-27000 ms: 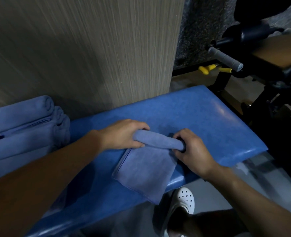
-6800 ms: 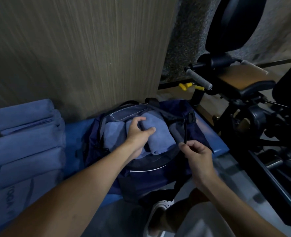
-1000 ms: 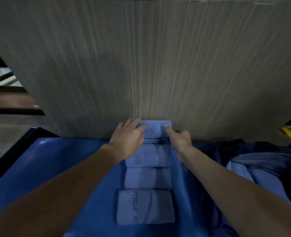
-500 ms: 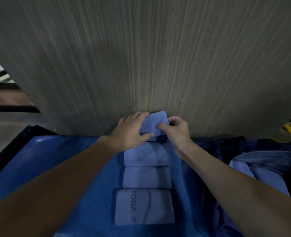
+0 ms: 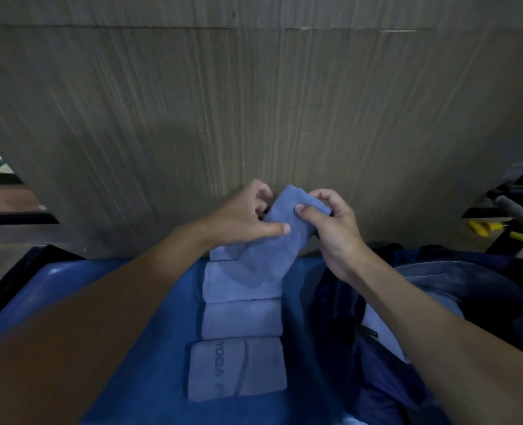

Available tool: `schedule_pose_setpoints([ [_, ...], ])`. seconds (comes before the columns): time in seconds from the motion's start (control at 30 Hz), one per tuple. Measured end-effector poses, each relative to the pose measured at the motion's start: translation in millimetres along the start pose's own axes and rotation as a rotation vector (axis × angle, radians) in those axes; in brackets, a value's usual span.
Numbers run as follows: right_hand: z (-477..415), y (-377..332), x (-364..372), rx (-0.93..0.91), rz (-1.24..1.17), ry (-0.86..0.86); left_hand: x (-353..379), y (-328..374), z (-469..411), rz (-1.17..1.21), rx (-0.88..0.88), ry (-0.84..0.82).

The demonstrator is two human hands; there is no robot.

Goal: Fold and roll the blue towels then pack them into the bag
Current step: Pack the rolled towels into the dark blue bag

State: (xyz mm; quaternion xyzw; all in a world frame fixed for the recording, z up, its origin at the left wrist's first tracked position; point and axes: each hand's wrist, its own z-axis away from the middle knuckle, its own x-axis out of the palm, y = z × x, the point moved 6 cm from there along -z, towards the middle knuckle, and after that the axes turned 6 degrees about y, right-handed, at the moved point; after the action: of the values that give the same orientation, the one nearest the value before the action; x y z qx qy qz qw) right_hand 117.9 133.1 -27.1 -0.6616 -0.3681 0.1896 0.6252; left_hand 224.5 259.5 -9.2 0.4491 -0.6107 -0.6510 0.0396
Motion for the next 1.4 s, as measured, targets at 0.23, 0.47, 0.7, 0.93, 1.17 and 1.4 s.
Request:
schedule_pose_setpoints([
  [0.23, 17.5, -40.4, -60.3, 0.042, -0.168, -0.061, 76.3, 50.2, 8.2, 0.387, -0.084, -0.134],
  [0.47, 44.4, -45.3, -143.2, 0.252, -0.058, 0.03, 169.8, 92.3, 14.2, 0.655, -0.188, -0.167],
  [0.7, 67.8, -50.8, -227.9, 0.239, -0.003, 0.204, 248.2, 116.1, 25.1, 0.702, -0.334, -0.163],
  [0.93, 81.4, -51.3, -317.3, 0.052, 0.44, 0.567, 309.5, 89.4, 27.6, 0.682, -0.591, -0.143],
  [1.17, 92.6, -27.3, -381.1, 0.208, 0.771, 0.444, 358.4, 42.6, 36.3, 0.525, -0.748, -0.173],
  [1.4, 79.1, -12.4, -376.6, 0.168, 0.683, 0.502, 370.9, 50.8, 15.2, 0.531, -0.709, -0.038],
])
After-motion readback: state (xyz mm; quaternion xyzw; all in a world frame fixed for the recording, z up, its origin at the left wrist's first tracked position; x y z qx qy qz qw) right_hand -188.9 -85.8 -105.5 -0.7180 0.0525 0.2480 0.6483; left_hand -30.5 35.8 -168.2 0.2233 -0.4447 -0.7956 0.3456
